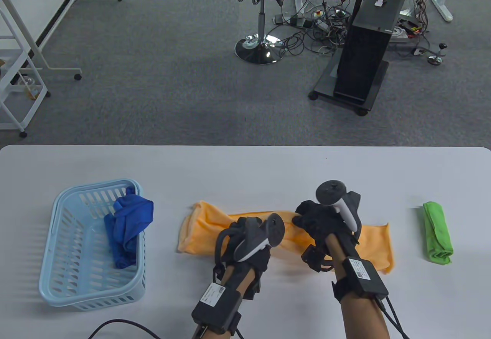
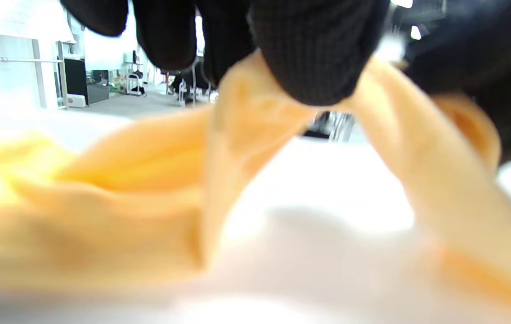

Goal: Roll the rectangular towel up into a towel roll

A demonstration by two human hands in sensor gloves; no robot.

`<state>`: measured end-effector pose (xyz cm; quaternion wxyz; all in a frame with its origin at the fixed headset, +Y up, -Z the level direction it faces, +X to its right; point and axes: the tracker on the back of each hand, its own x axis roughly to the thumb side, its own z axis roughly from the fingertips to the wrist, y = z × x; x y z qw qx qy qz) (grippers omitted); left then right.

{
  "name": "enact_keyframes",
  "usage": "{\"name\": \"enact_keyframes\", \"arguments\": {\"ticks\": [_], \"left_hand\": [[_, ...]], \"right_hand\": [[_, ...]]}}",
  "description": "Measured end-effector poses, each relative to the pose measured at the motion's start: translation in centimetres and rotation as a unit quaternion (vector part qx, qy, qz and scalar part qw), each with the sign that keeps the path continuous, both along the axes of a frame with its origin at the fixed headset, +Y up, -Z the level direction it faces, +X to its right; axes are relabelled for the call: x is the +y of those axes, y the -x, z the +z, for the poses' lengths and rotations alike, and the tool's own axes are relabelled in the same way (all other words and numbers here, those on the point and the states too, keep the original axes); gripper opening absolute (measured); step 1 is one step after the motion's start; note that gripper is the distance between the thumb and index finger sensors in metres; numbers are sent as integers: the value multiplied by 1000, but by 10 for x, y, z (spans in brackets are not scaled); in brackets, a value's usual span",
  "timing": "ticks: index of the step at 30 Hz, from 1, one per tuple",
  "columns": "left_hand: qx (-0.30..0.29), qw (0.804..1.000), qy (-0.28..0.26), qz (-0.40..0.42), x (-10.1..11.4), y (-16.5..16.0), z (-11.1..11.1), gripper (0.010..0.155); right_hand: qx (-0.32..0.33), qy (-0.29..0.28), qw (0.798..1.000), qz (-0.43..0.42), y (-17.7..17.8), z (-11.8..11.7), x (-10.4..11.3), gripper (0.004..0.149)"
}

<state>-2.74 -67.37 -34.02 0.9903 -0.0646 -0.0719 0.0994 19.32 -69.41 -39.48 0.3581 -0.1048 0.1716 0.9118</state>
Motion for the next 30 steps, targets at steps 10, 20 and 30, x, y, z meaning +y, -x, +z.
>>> {"name": "enact_keyframes", "arguments": {"ticks": [10,20,30], "left_hand": [[54,993,-86,64,117,53,32,51],[-37,994,-29,103,105,13,44,72],[-53,995,-47,65,121,-7,32,45]], "right_hand": [[18,-159,986,-43,13,66,115,48],[-27,-168,979,-111,22,90,113,49],[150,-187,970,-31,15,87,123,95]]}}
